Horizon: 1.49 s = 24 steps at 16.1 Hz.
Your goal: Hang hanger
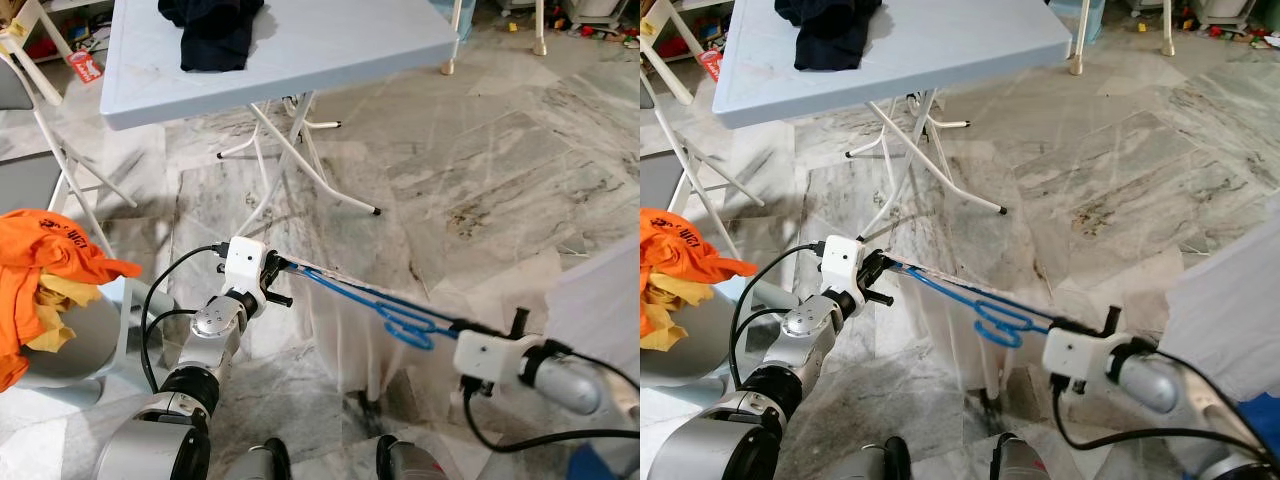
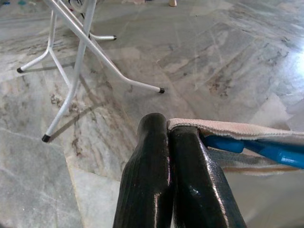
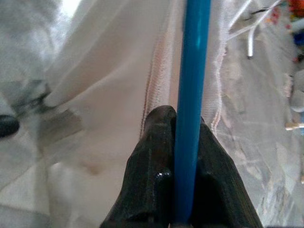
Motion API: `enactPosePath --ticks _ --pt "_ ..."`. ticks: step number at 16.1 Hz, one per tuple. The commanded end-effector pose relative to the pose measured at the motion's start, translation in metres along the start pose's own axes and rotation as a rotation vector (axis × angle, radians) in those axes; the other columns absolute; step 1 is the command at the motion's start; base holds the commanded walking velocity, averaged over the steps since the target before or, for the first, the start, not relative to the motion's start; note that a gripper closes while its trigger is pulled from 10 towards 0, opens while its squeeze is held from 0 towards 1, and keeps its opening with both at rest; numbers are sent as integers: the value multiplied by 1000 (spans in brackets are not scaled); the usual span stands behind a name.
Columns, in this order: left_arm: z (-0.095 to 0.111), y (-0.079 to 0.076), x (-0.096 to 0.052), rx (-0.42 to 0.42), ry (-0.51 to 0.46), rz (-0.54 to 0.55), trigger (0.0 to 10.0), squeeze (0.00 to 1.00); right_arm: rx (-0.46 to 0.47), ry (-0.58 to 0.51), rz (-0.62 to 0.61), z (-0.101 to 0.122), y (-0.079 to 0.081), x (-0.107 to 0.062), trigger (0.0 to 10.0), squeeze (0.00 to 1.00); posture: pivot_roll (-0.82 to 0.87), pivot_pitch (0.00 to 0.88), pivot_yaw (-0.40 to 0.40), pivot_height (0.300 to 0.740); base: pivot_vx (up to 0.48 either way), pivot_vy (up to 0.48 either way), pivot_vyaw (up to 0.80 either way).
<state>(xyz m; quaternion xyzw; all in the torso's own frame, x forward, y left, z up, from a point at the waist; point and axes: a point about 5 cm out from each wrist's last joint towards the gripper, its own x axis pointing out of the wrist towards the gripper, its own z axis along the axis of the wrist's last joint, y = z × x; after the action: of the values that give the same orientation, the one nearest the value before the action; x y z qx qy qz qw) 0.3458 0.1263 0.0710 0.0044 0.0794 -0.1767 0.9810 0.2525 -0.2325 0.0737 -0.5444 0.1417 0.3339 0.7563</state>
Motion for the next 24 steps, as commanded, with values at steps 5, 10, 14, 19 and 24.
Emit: enactPosePath --ticks 5,10,14,19,24 --pt "4 31 -9 -27 -18 134 0 0 1 197 121 -40 34 -4 10000 0 -146 219 93 740 0 0 0" --pt "-9 38 -15 -53 52 143 0 0 190 3 18 -39 10 -33 10000 0 -144 218 93 740 0 0 0" --pt "-10 17 -8 -98 45 70 0 0 390 -213 -82 -9 -16 -32 10000 0 -150 217 99 740 0 0 0" --pt "-14 -15 -3 -66 37 -50 0 0 578 -361 -304 31 -46 -7 10000 0 -142 207 94 740 0 0 0" --pt "-23 -26 -9 -56 33 -81 0 0 943 -437 -492 63 -52 20 10000 0 -139 208 86 740 0 0 0"
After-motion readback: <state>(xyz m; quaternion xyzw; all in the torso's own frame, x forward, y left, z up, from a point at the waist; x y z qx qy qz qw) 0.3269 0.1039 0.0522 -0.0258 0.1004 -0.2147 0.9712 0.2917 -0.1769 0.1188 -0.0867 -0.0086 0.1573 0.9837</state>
